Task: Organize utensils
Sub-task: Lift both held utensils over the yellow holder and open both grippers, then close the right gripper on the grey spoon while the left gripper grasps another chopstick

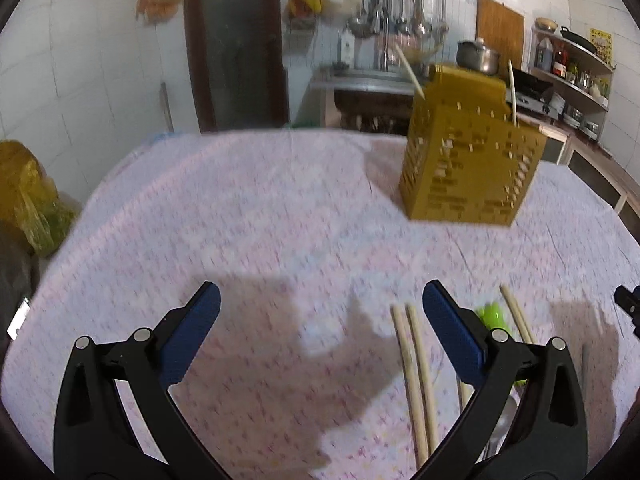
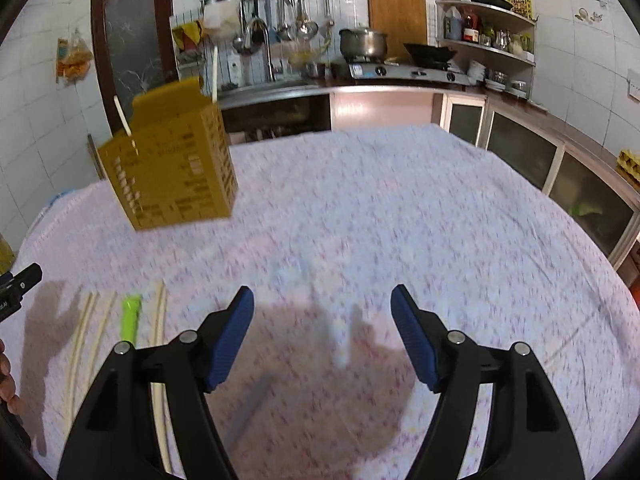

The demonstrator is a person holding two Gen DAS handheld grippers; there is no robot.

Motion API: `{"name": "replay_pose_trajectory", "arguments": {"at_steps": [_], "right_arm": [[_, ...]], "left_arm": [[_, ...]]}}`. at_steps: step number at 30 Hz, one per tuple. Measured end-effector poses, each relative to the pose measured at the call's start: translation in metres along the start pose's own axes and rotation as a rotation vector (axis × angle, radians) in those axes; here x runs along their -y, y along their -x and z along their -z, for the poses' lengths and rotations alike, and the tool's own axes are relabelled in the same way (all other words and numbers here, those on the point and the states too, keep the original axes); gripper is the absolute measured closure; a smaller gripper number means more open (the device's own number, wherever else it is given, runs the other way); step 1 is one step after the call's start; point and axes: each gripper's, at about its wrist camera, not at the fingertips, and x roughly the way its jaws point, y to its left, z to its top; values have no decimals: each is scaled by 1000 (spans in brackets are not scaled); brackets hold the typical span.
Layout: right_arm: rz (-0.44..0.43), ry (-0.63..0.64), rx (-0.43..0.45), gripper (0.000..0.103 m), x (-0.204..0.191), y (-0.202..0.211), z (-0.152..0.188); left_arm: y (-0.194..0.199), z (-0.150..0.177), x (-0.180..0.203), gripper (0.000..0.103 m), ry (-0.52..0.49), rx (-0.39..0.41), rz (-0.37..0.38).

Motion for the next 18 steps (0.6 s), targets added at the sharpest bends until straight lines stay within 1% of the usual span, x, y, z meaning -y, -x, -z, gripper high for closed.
{"name": "replay_pose_trajectory", "arguments": {"at_steps": [6, 9, 13, 16, 18], "right_arm": [[3, 13, -71, 33, -8, -9, 24], [6, 29, -105, 33, -15, -11, 33], [30, 52, -129, 33, -24, -12, 43], [36, 59, -128, 33, -28, -10, 44], [38, 59, -135, 33, -28, -11, 45]], "left_arm": [[-18, 18, 12, 5, -3, -88, 32], [-32, 25, 15, 5, 1, -132, 15], [-45, 29, 13, 5, 12, -187, 14], [-48, 31, 10, 5, 22, -200, 29], [-48, 32, 12, 5, 10, -200, 23]]}}
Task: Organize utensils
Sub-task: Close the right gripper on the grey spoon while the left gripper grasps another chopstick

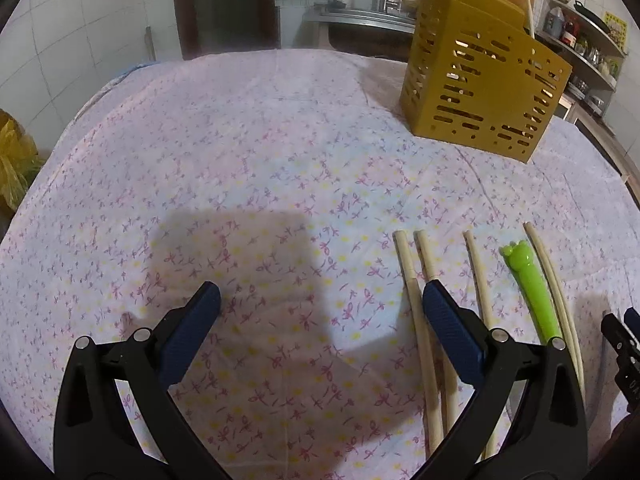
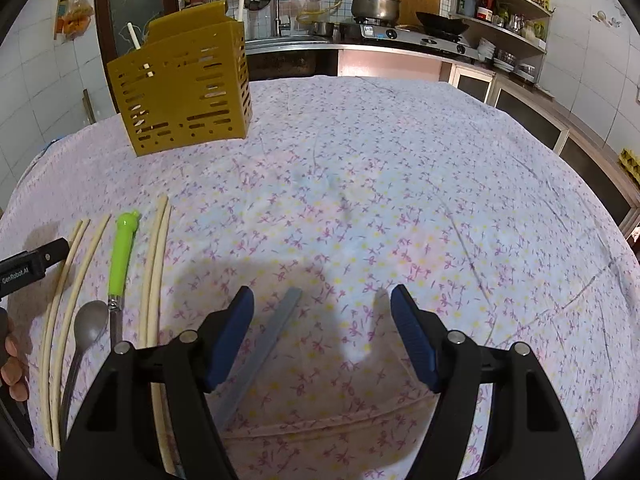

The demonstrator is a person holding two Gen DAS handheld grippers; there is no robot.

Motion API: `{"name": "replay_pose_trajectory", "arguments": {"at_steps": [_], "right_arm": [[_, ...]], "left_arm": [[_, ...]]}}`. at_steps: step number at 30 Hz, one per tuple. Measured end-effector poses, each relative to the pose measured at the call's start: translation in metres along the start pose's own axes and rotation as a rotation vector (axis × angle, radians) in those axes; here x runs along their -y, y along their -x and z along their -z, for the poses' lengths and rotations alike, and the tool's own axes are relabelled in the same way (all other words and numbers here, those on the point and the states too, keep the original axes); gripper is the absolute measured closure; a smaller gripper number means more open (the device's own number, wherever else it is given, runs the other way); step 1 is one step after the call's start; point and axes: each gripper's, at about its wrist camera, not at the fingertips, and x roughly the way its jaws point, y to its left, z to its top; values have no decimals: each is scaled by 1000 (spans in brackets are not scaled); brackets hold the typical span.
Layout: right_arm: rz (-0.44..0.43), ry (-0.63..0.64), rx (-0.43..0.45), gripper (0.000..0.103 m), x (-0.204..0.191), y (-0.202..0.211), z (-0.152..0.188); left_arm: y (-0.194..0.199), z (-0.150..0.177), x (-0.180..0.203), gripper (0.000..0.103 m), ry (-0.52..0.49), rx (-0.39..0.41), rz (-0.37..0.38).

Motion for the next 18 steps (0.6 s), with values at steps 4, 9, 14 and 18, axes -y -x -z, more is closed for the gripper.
{"name": "replay_pose_trajectory", "arguments": {"at_steps": [4, 9, 14, 18], "right_arm": [[-7, -11, -26, 33, -1, -2, 2], [10, -11, -41, 33, -8, 0, 6], [13, -30, -55, 39, -10, 6, 12], [4, -19, -53, 56, -15, 8, 13]], "left_arm": [[0, 2, 8, 5, -41, -5, -41], [-1, 2, 10, 5, -45, -11, -45], [-4, 1, 11, 4, -51, -14, -63], [-4, 2, 11, 4, -39, -16, -55]]}}
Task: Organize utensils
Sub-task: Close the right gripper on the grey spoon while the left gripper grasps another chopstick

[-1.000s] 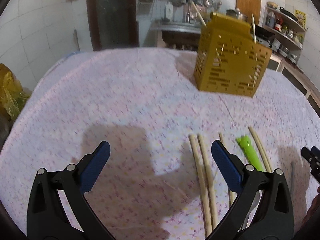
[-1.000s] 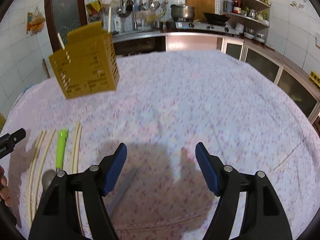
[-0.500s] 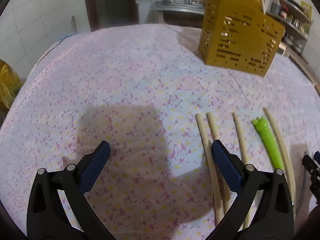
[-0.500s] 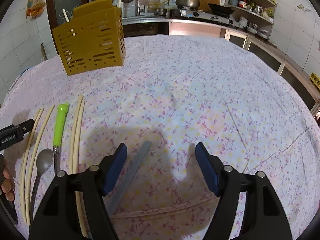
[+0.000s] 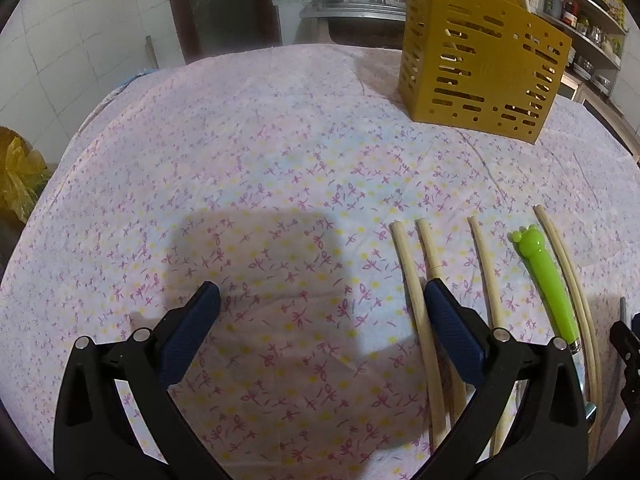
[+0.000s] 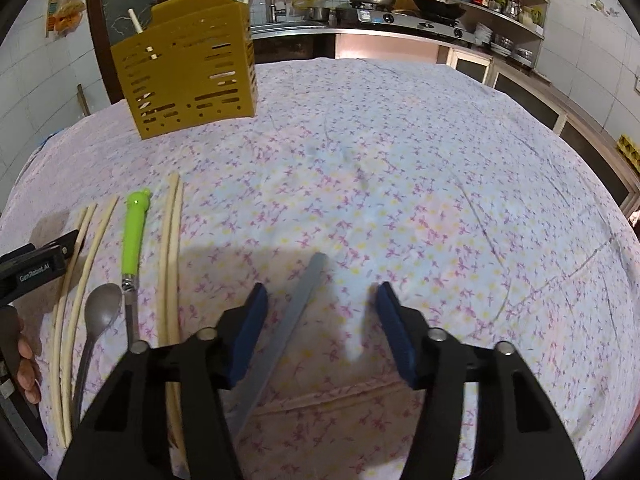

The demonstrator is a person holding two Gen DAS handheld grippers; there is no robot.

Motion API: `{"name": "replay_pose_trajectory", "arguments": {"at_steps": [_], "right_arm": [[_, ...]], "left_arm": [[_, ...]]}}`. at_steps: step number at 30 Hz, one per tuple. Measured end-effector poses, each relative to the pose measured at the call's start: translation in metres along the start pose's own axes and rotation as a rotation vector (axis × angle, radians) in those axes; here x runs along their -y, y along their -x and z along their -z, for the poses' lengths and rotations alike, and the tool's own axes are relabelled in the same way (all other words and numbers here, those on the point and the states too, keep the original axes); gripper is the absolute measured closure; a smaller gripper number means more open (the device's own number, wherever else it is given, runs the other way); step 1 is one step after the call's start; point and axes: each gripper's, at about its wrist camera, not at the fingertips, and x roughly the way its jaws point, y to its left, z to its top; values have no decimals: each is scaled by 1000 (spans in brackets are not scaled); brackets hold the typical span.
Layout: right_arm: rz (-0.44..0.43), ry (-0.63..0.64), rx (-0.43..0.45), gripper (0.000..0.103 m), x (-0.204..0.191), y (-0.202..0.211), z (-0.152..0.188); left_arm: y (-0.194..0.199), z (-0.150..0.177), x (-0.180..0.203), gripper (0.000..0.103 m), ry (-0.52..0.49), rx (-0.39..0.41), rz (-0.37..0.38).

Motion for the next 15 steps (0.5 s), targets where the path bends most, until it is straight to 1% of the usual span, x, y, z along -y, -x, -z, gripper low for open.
{"name": "replay_pose_trajectory", "arguments": {"at_steps": [1, 3, 4, 7, 9, 11, 15], "right_arm": [[-3, 2, -1, 58, -1, -1, -2], [-13, -3, -5, 68, -2, -2, -5], [-14, -4, -7, 69, -2, -2, -6], [-18, 12, -6, 77, -5, -3, -9], [-33, 25, -6, 86, -7, -5, -12], [-43, 43, -13, 89, -9, -9, -18], [-86, 38, -38, 92, -7, -19, -32]], "left_arm": [[0, 0, 0, 4, 1, 0, 1], [0, 1, 0, 4, 1, 1, 2], [0, 1, 0, 4, 1, 0, 3], [1, 1, 0, 4, 4, -1, 6], [-1, 0, -1, 4, 10, -4, 11], [-1, -1, -1, 4, 13, -6, 15], [-1, 0, 0, 4, 14, -6, 16]]}}
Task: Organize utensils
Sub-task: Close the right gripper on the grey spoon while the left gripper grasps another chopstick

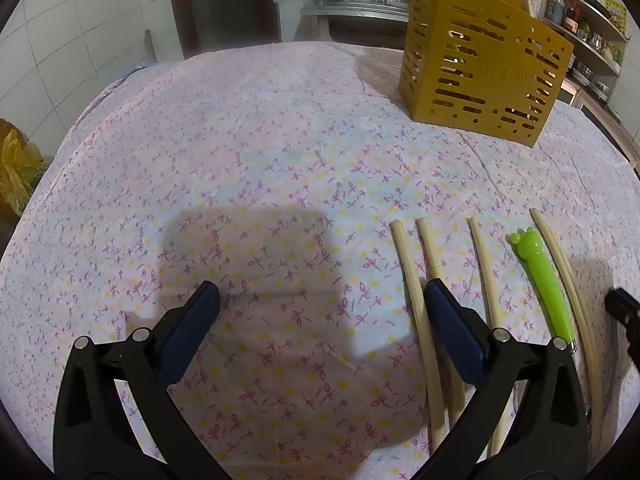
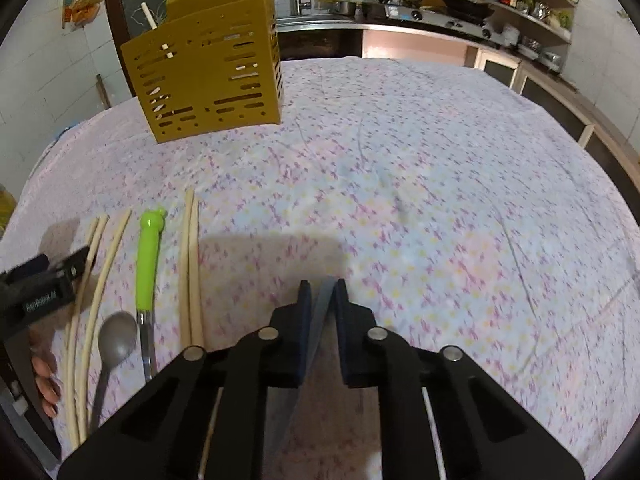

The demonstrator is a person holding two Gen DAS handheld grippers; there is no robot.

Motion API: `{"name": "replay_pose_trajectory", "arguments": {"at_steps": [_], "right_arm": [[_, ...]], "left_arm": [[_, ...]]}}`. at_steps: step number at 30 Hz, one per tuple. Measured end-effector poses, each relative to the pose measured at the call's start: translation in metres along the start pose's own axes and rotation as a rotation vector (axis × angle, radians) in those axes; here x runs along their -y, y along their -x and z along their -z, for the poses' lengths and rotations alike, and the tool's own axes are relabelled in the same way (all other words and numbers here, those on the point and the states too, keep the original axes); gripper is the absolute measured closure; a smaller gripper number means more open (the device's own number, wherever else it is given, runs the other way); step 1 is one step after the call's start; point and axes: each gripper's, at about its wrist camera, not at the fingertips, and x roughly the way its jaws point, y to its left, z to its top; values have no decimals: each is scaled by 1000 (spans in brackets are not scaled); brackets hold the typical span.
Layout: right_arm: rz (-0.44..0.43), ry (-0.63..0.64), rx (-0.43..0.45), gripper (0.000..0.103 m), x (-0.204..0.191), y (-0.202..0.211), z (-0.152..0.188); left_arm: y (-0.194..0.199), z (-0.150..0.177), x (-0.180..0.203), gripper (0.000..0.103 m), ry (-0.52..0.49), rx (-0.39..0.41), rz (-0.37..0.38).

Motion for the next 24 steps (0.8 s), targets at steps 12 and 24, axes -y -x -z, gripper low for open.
{"name": "replay_pose_trajectory", "arguments": {"at_steps": [12, 24], "right_arm": [[-35, 16, -4, 94, -4, -15, -19], [-57, 8, 5, 95, -5, -13, -21]], "left_arm": [[-4, -11, -1, 10, 30, -43, -15], [-4, -32, 15, 88, -18, -84, 27]]}}
